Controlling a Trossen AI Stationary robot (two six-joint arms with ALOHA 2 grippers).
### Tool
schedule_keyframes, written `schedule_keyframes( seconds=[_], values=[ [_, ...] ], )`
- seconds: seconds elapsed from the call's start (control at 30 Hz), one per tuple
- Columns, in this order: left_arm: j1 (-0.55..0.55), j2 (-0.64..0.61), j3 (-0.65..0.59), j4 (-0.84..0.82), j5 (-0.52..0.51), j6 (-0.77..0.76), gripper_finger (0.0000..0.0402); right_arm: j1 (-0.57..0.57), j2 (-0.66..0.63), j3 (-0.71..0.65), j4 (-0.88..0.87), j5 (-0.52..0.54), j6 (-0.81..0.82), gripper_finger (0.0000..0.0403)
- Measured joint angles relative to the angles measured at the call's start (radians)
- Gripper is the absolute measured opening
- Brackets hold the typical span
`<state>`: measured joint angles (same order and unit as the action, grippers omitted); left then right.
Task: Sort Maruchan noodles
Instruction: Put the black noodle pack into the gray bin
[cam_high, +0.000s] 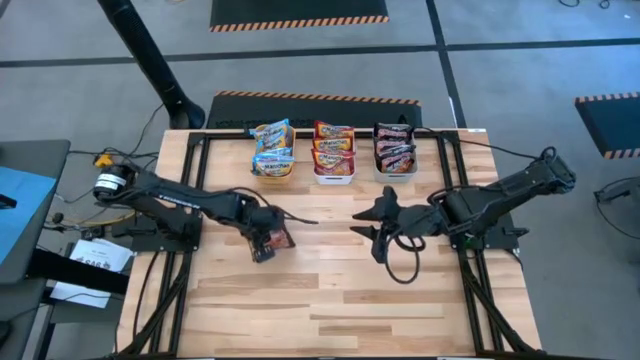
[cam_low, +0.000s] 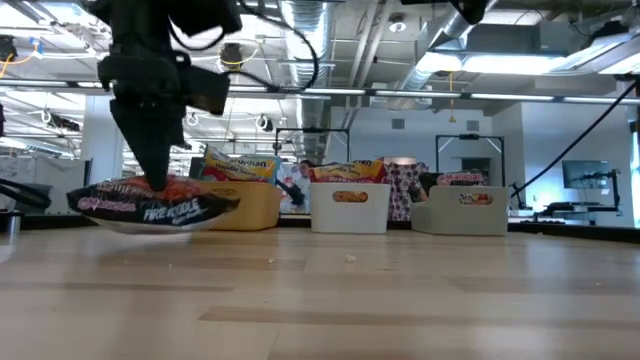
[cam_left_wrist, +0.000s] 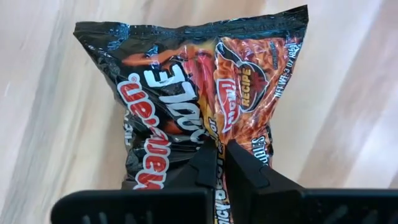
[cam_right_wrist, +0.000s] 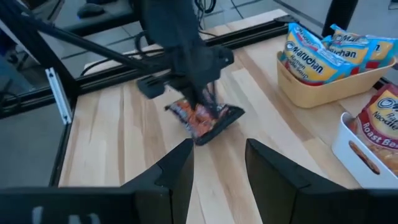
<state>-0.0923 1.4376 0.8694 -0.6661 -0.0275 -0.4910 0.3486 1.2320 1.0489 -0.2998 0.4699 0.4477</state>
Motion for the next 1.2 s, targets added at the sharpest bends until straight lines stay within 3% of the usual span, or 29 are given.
schedule_keyframes(
  seconds=[0.2,0.47,0.77,1.0,1.2],
  values=[
    [-0.071,-0.001,0.042,0.035,-0.038,-0.001,0.0000,-0.051,0.000,0.000,0.033,-0.064,0.000,0.0168],
    [-0.134,-0.003,0.106,0.037,-0.094,0.007,0.0000,-0.158,-0.003,0.000,0.126,-0.269,-0.003,0.0170],
    [-0.186,-0.004,0.208,0.037,-0.173,0.047,0.0000,-0.303,-0.004,0.000,0.180,-0.415,0.001,0.0210],
    [-0.202,-0.004,0.279,0.037,-0.238,0.126,0.0000,-0.445,0.002,0.000,0.178,-0.657,0.214,0.0231],
    [-0.202,-0.004,0.321,0.036,-0.311,0.198,0.0000,-0.507,0.052,0.000,0.174,-0.802,0.360,0.0231]
  ],
)
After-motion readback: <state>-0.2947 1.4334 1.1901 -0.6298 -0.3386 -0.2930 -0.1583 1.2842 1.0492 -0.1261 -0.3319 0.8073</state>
